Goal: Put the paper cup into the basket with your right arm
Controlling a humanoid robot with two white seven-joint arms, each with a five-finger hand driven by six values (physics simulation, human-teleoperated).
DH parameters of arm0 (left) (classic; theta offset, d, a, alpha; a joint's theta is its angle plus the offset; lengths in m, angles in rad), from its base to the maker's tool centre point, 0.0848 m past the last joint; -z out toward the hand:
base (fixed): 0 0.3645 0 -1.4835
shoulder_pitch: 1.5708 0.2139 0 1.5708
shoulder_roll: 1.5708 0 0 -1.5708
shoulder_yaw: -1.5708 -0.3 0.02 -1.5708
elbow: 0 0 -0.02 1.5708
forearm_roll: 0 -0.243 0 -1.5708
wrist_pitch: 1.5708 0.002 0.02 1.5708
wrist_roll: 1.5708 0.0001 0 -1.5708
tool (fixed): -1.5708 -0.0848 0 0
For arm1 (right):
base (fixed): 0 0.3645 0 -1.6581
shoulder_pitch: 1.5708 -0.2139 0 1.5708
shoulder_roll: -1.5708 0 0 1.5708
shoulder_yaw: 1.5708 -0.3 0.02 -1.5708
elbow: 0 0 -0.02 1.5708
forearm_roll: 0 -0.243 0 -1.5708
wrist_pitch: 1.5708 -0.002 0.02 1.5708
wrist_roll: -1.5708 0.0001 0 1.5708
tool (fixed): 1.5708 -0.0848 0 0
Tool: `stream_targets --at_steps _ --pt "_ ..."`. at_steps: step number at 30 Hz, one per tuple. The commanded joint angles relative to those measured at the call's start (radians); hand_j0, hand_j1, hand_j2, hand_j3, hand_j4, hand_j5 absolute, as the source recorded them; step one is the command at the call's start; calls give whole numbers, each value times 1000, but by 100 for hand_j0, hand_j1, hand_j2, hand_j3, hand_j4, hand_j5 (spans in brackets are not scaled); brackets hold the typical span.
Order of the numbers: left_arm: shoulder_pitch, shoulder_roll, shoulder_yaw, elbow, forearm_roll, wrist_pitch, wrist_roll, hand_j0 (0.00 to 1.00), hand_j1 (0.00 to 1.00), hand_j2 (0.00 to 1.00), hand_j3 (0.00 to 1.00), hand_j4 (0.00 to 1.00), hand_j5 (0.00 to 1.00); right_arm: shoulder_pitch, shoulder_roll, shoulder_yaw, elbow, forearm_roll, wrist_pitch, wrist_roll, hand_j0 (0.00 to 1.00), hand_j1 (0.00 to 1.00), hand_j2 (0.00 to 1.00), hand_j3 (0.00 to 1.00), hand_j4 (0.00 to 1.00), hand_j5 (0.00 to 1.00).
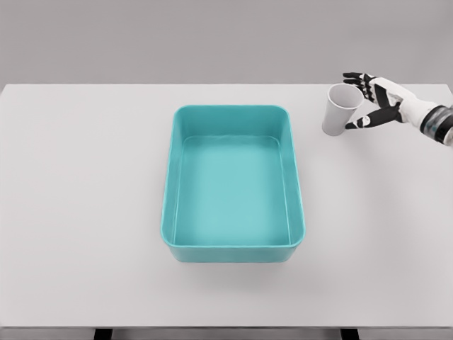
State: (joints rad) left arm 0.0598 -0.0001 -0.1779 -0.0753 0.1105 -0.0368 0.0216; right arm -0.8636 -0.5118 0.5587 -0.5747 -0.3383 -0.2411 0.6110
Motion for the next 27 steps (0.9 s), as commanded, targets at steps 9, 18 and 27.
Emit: stream_targets --at_steps 9,18,27 --pt "0 0 0 0 0 0 0 100 100 100 100 100 100 0 2 -2 -7 -5 3 0 100 100 100 100 100 100" --pt "0 0 0 0 0 0 0 100 100 100 100 100 100 0 -1 -2 -16 -8 5 0 100 100 100 100 100 100" --pt "0 0 0 0 0 0 0 100 100 100 100 100 100 0 1 -2 -30 -10 9 0 100 100 100 100 100 100"
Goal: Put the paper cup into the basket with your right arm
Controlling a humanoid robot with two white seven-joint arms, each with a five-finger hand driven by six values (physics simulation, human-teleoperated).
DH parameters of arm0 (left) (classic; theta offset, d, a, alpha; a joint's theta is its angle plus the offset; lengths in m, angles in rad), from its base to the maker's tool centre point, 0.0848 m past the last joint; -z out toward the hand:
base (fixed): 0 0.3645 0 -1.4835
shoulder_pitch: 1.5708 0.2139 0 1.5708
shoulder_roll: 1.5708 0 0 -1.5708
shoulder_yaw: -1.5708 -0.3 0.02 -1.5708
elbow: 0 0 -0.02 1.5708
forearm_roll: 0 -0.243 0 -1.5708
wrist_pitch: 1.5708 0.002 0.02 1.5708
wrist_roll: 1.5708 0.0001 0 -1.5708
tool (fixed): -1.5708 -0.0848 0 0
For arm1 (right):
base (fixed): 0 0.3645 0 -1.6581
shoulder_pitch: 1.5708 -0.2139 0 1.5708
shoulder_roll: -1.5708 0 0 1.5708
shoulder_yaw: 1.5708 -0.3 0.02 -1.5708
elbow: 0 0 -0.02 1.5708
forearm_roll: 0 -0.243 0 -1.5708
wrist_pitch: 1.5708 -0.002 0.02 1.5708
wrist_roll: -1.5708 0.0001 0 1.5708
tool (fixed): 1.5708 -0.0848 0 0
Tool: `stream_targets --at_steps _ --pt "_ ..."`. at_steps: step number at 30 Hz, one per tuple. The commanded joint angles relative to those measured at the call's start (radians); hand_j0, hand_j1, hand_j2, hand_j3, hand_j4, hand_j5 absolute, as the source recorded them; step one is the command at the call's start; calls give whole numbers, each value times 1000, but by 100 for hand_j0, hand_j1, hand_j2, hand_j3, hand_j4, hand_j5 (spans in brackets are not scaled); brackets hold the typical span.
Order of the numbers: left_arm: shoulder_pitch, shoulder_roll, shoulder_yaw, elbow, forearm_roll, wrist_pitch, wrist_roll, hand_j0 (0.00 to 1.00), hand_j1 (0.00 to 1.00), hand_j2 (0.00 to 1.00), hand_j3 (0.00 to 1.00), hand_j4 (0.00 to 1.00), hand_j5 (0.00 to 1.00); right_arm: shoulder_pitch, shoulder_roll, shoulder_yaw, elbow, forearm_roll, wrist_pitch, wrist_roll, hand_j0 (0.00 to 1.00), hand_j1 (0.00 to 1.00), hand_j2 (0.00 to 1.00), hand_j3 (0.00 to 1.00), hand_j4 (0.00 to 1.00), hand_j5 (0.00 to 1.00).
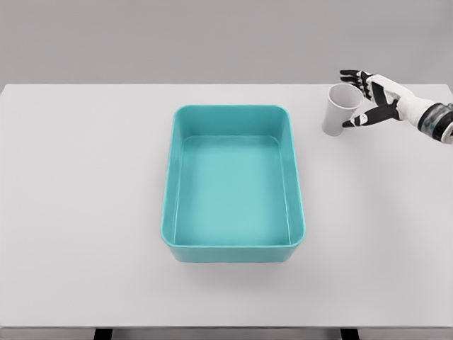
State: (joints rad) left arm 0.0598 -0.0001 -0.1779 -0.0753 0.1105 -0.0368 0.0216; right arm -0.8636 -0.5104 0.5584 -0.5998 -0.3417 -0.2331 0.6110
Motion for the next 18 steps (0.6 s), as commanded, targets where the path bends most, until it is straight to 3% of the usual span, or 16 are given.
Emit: stream_targets --at_steps 1,18 --pt "0 0 0 0 0 0 0 100 100 100 100 100 100 0 0 -3 -5 -5 2 0 100 100 100 100 100 100" --pt "0 0 0 0 0 0 0 100 100 100 100 100 100 2 10 -3 -6 -7 -8 0 100 100 100 100 100 100"
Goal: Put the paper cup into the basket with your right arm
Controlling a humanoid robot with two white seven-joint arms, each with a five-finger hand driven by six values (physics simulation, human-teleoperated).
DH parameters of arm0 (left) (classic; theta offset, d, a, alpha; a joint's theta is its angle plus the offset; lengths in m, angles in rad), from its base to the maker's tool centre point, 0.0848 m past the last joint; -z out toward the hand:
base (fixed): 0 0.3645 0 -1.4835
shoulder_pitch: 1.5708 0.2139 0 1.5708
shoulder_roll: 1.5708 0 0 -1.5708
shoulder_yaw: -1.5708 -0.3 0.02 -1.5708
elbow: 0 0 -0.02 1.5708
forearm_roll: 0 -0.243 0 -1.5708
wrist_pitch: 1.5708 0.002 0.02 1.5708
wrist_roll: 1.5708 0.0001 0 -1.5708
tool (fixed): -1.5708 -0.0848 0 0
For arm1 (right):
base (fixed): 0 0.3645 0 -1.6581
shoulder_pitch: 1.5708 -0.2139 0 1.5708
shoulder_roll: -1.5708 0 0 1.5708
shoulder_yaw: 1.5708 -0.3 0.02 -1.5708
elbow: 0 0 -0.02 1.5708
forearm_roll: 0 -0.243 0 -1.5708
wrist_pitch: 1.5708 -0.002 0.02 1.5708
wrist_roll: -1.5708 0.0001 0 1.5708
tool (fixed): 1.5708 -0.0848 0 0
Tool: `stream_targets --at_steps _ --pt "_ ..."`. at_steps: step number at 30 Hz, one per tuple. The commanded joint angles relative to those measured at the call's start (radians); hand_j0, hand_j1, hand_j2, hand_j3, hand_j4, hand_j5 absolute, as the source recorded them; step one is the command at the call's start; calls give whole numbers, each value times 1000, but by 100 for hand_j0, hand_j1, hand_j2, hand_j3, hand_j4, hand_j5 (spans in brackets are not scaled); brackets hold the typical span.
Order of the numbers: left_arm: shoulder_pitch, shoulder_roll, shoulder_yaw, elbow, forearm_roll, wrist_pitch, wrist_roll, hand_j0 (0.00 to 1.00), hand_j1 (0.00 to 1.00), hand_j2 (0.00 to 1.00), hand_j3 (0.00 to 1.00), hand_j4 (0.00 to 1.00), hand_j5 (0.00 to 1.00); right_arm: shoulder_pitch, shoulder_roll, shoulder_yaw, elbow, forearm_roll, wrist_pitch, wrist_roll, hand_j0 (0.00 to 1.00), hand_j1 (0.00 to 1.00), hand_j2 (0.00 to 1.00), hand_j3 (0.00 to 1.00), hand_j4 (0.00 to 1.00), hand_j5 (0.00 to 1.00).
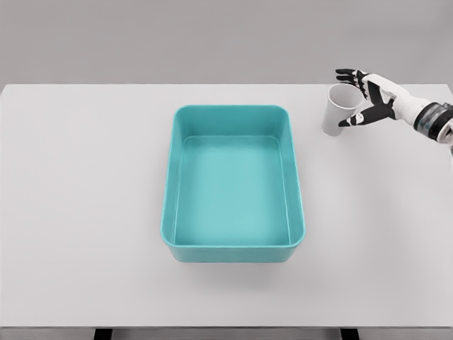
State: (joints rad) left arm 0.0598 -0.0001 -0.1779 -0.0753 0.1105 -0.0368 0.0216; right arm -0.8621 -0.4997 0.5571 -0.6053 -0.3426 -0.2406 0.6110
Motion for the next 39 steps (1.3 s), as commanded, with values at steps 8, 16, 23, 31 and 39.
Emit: stream_targets --at_steps 8,16,23,31,39 --pt "0 0 0 0 0 0 0 100 100 100 100 100 100 0 1 -2 -1 -6 -3 0 100 100 100 100 100 100" --pt "0 0 0 0 0 0 0 100 100 100 100 100 100 0 0 0 -1 -4 -5 0 94 94 94 94 94 94" --pt "0 0 0 0 0 0 0 100 100 100 100 100 100 2 0 0 -16 -4 -29 0 93 93 93 93 93 93" --pt "0 0 0 0 0 0 0 100 100 100 100 100 100 2 -2 0 -18 -3 -31 0 82 82 82 82 82 82" --pt "0 0 0 0 0 0 0 100 100 100 100 100 100 0 -2 0 -16 -1 -52 0 77 77 77 77 77 77"
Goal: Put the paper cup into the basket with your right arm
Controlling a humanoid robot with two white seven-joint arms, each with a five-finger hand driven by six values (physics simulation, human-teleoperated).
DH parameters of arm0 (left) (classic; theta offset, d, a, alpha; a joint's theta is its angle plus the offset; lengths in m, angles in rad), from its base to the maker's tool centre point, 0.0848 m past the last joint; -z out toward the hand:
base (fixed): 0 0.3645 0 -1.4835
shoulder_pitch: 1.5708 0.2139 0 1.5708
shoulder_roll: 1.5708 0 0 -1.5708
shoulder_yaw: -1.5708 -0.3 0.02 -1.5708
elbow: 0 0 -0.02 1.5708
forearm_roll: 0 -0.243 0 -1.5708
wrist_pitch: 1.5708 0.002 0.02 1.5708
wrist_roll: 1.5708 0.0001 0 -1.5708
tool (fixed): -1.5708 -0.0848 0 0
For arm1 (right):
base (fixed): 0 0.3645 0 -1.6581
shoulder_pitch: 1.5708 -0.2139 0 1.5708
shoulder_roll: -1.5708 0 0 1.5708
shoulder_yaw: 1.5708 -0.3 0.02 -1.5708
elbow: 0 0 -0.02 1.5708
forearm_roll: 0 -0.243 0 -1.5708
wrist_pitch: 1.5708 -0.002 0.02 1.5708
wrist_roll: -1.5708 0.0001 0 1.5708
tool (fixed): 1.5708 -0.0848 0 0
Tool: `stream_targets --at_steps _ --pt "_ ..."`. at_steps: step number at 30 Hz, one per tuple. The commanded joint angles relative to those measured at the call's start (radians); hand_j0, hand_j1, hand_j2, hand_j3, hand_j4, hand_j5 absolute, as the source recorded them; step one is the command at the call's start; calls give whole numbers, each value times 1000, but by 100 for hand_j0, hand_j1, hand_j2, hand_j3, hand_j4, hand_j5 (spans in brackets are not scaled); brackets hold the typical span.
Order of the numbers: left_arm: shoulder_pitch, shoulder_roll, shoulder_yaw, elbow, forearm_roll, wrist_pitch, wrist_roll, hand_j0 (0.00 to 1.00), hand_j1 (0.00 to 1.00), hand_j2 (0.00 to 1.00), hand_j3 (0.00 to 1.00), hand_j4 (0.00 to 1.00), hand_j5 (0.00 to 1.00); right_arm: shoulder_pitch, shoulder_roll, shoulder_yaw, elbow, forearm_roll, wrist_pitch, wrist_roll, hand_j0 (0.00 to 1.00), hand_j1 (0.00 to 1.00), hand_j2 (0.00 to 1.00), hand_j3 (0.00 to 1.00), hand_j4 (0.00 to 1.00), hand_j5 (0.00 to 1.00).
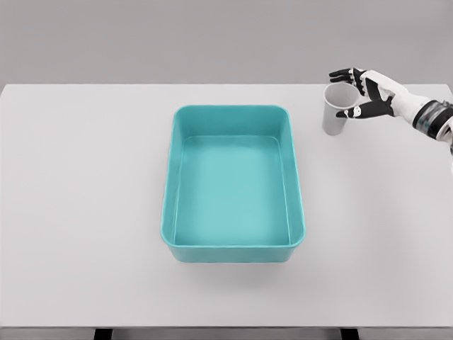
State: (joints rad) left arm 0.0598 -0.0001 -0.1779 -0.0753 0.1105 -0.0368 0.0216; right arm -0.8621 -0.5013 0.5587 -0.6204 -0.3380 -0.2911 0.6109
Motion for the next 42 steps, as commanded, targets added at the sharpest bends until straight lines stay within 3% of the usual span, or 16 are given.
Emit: stream_targets --at_steps 1,9,26,34,42 --pt "0 0 0 0 0 0 0 100 100 100 100 100 100 0 0 -2 -1 -6 -2 0 77 77 77 77 77 77" --pt "0 0 0 0 0 0 0 100 100 100 100 100 100 0 -2 -2 -5 -6 -36 0 77 77 77 77 77 77" --pt "0 0 0 0 0 0 0 100 100 100 100 100 100 11 -29 -14 -283 -7 -36 0 77 77 77 77 77 77" --pt "0 0 0 0 0 0 0 100 100 100 100 100 100 11 -40 -31 -343 -7 -36 0 77 77 77 77 77 77" --pt "0 0 0 0 0 0 0 100 100 100 100 100 100 14 -48 -48 -464 -7 -34 0 77 77 77 77 77 77"
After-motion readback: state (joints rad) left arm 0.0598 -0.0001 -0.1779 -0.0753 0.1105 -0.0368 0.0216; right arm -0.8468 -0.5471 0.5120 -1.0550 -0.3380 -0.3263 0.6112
